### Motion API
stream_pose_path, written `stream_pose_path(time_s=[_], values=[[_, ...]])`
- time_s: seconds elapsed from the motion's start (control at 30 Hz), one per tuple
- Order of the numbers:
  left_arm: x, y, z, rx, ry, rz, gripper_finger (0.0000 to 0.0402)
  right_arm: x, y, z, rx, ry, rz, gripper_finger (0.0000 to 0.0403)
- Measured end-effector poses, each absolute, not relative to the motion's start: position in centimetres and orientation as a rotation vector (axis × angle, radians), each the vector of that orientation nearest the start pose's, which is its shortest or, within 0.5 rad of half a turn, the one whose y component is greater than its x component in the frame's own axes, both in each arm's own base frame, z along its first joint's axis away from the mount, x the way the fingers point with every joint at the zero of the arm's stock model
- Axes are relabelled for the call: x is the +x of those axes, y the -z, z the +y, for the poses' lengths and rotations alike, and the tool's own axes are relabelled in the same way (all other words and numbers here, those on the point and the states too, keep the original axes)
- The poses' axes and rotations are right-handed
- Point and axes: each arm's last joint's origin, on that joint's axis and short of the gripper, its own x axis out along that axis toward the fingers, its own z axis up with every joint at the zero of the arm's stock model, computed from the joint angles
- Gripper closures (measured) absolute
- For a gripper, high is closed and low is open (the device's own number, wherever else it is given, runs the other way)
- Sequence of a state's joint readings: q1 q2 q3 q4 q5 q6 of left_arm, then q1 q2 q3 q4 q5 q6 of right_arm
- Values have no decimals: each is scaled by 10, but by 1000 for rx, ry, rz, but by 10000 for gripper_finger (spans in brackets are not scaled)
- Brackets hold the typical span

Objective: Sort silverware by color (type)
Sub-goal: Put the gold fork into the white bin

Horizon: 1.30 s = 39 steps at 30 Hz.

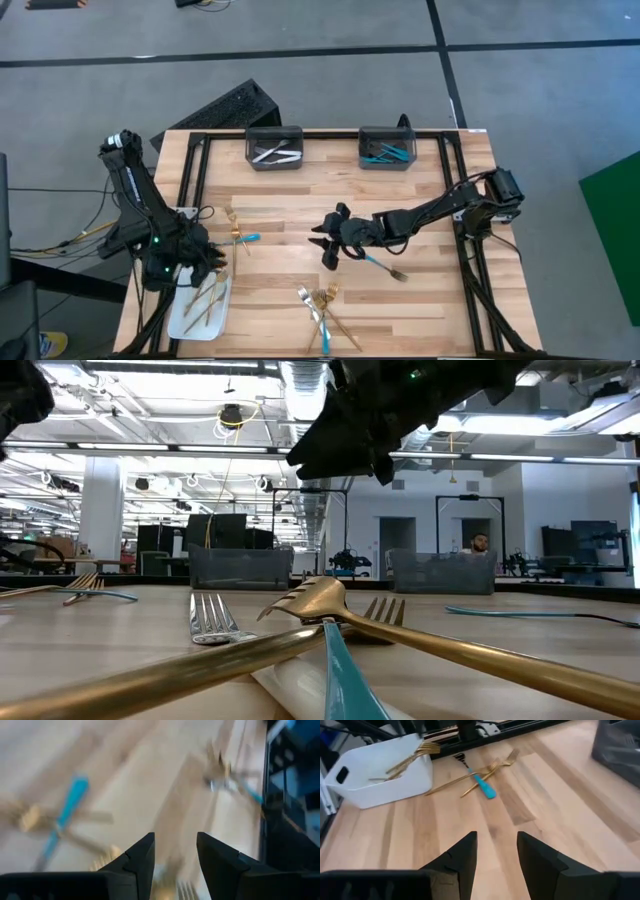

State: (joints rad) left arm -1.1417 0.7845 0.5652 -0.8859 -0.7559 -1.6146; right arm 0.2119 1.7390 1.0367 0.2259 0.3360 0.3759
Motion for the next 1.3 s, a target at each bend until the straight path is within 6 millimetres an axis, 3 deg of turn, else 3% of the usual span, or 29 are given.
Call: stream_pose_path(time_s=[0.17, 0.3, 0.53, 0.67, 0.8, 1.07, 1.3], values=[[82, -218, -95, -523, -285, 618, 269, 368, -207, 70, 290, 264, 408, 239], [90, -217, -88, -475, -333, 642, 269, 379, -188, 57, 417, 339, 385, 240], [100, -212, -74, -394, -434, 725, 269, 432, -154, 35, 528, 321, 366, 240], [104, -208, -68, -368, -473, 806, 269, 468, -150, 27, 549, 230, 383, 240], [101, -204, -59, -332, -547, 886, 269, 492, -147, 26, 515, 201, 456, 240], [101, -186, -43, -307, -639, 951, 267, 493, -158, 34, 447, 203, 541, 240], [102, -160, -28, -381, -749, 980, 238, 492, -161, 41, 437, 184, 542, 240]])
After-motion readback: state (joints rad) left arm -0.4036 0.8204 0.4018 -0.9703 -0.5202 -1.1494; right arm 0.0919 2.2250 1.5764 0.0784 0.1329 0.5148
